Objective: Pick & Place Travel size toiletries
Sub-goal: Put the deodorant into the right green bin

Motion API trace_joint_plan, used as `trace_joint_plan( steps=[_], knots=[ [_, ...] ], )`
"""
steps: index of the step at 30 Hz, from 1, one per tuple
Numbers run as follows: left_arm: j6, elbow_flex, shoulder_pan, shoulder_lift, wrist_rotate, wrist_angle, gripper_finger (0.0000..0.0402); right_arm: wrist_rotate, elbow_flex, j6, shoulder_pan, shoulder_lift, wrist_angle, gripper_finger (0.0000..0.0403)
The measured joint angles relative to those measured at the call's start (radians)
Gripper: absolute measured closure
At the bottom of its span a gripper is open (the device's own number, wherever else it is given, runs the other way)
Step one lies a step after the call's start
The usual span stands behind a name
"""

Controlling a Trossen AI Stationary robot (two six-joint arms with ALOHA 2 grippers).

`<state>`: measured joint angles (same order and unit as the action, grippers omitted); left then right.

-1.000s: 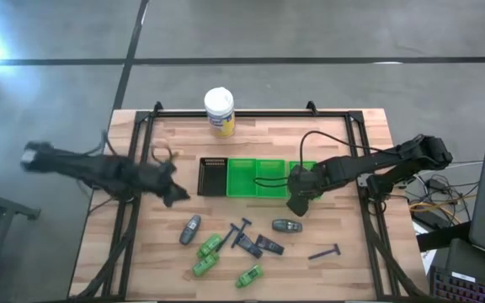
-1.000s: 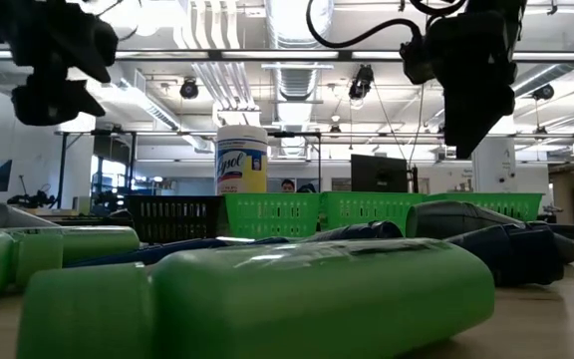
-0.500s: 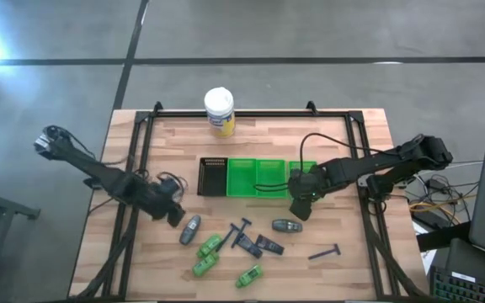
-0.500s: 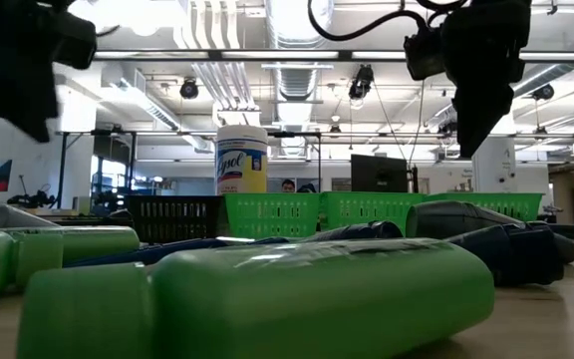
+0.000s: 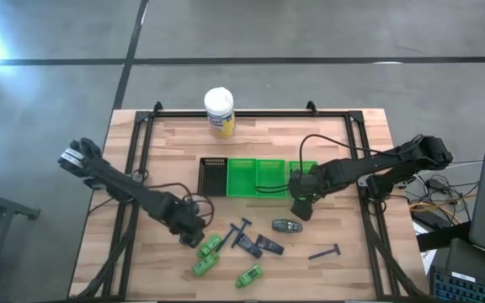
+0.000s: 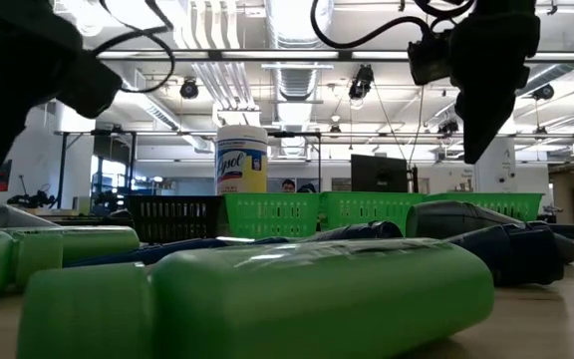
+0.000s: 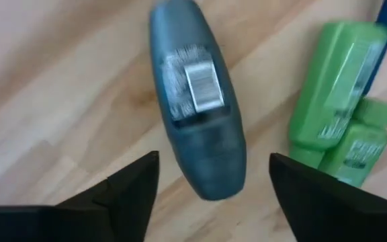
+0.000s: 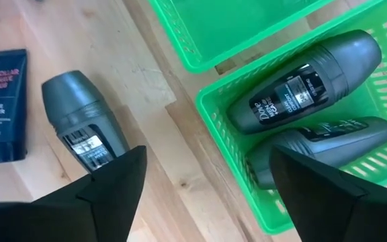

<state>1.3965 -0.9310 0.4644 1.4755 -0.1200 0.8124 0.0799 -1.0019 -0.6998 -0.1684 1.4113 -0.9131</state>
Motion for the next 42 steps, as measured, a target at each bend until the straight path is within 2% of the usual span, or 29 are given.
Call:
trace_joint_plan(
  steps=[4,8,12,15,20,24,27,32,36,39,42],
  knots=[
    [-0.004,-0.007,-0.001,0.065,0.003,-0.001,0.0076,0.002,0.004,0.005,0.0,0.0,0.001,0.0077],
    [-0.037,-0.005,-0.005,0.13,0.002,-0.036,0.0071,0.002,0.006,0.005,0.0,0.0,0.0,0.0065],
    [-0.088,-0.007,-0.007,0.187,0.001,-0.093,0.0087,0.009,0.006,0.01,0.0,0.0,-0.004,0.0057],
    [-0.098,-0.017,-0.009,0.207,0.001,-0.087,0.0119,0.046,0.006,0.021,-0.022,-0.018,-0.021,0.0055],
    [-0.142,-0.02,-0.016,0.184,0.003,-0.088,0.0186,0.077,0.017,-0.031,-0.065,-0.097,-0.058,0.0072],
    [-0.148,-0.017,-0.033,0.105,0.019,-0.085,0.0186,0.08,0.072,-0.142,-0.075,-0.181,-0.059,0.009],
    [-0.152,-0.017,-0.052,0.026,0.076,-0.133,0.0186,0.08,0.135,-0.255,-0.077,-0.249,-0.06,0.0101],
    [-0.307,-0.015,-0.122,-0.102,0.156,-0.395,0.0185,0.083,0.248,-0.451,-0.077,-0.378,-0.021,0.0114],
    [-0.517,-0.014,-0.213,-0.124,0.159,-0.642,0.0184,0.131,0.287,-0.507,-0.079,-0.477,0.038,0.012],
    [-0.649,-0.015,-0.295,-0.106,0.125,-0.781,0.0184,0.164,0.288,-0.513,-0.082,-0.536,0.042,0.0121],
    [-0.67,-0.015,-0.384,-0.065,0.012,-0.851,0.0184,0.175,0.287,-0.539,-0.082,-0.579,0.06,0.0114]
  ],
)
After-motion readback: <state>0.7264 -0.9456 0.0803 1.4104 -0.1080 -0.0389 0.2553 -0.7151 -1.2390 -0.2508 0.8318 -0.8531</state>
